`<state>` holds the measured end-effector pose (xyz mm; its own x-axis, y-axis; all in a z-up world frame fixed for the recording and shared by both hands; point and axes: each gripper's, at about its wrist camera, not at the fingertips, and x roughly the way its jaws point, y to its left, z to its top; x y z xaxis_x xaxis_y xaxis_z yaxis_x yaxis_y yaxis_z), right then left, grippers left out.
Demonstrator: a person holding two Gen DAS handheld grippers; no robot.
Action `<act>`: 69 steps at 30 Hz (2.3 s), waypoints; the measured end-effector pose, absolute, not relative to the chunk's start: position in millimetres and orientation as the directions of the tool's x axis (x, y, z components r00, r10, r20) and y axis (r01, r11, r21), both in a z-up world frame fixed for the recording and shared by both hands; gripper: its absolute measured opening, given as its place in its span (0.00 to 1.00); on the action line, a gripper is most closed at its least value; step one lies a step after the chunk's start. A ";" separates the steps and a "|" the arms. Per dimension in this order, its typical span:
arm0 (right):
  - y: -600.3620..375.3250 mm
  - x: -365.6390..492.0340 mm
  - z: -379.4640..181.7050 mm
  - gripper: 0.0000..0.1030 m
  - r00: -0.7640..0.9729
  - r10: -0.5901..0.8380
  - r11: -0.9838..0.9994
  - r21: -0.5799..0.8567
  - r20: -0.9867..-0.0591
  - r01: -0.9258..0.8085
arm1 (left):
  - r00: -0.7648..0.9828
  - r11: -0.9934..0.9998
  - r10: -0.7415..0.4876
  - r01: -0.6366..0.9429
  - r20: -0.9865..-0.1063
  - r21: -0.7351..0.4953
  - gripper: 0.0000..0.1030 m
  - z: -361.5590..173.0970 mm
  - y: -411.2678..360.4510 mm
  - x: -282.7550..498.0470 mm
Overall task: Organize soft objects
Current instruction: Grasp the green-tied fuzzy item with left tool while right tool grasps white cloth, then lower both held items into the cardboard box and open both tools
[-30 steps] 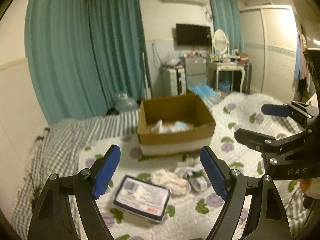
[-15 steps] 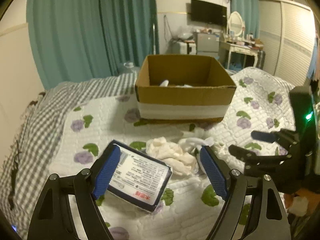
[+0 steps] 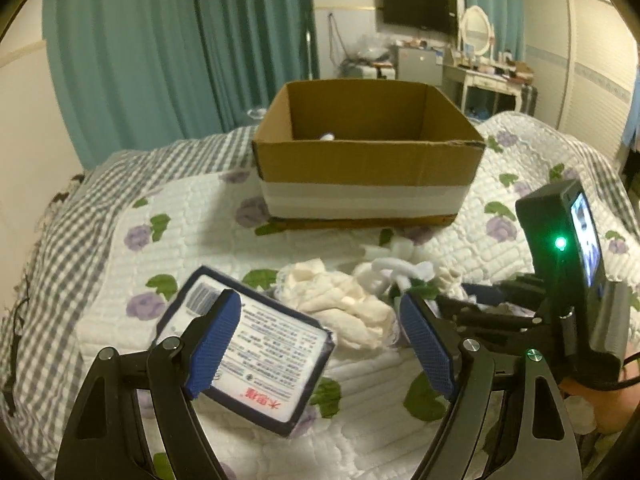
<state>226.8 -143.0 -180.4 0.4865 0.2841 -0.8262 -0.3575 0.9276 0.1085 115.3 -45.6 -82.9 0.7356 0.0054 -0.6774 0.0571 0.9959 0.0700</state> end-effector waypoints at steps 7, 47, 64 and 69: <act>-170.8 204.1 -143.2 0.24 0.632 0.178 0.960 -0.008 -0.754 -0.279 | 0.717 0.987 -0.066 0.148 -0.694 0.059 0.80 -85.7 -74.3 112.8; -213.2 151.4 -77.8 0.21 0.725 0.215 0.972 0.076 -0.654 -0.221 | 0.711 0.952 -0.251 0.306 -0.657 -0.033 0.35 -34.3 -92.2 104.5; -173.1 177.7 42.1 0.21 0.819 0.289 0.947 0.026 -0.496 -0.319 | 0.814 0.952 -0.195 0.290 -0.547 0.093 0.35 41.7 -60.9 156.9; -160.3 237.3 43.6 0.21 0.806 0.298 0.943 0.027 -0.511 -0.331 | 0.796 0.956 -0.192 0.283 -0.574 0.073 0.35 29.8 -57.9 217.8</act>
